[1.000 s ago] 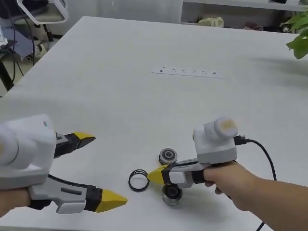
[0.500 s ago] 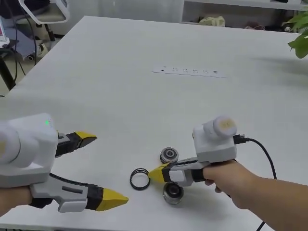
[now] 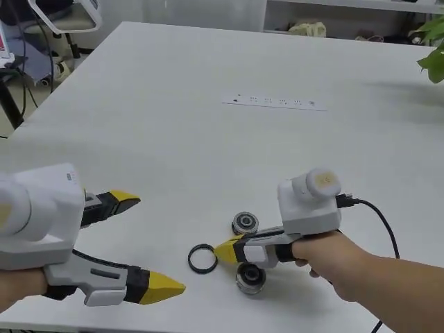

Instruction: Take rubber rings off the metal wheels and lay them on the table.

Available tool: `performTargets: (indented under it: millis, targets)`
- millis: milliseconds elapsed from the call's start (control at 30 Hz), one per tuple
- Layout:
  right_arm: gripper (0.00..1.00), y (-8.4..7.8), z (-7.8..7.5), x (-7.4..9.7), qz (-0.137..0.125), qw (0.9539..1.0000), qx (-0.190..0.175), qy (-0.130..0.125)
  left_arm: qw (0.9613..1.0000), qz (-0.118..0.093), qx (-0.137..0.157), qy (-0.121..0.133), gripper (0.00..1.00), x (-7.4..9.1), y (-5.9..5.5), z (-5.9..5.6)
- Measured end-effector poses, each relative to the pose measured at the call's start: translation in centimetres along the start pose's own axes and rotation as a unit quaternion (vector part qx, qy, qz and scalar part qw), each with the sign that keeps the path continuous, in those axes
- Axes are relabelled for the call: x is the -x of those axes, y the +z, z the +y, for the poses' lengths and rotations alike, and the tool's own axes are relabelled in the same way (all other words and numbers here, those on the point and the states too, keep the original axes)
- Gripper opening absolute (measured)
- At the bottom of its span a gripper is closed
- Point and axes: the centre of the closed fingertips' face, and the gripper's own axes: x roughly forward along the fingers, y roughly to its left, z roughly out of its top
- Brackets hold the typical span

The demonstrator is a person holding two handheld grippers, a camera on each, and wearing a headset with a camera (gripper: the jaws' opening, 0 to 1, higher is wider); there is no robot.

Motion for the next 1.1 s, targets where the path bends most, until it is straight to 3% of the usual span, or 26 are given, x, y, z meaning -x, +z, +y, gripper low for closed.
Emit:
performTargets:
  millis: [533,1100]
  targets:
    - [0.04,0.8,0.6,0.2,-0.015,0.9998,0.001,0.012,1.0000,0.002,-0.001,-0.005,0.90,-0.3,0.2,0.1]
    - [0.07,2.5,0.3,2.7,-0.052,0.9986,0.001,0.007,0.9998,0.004,-0.012,-0.018,0.87,-1.5,1.4,0.2]
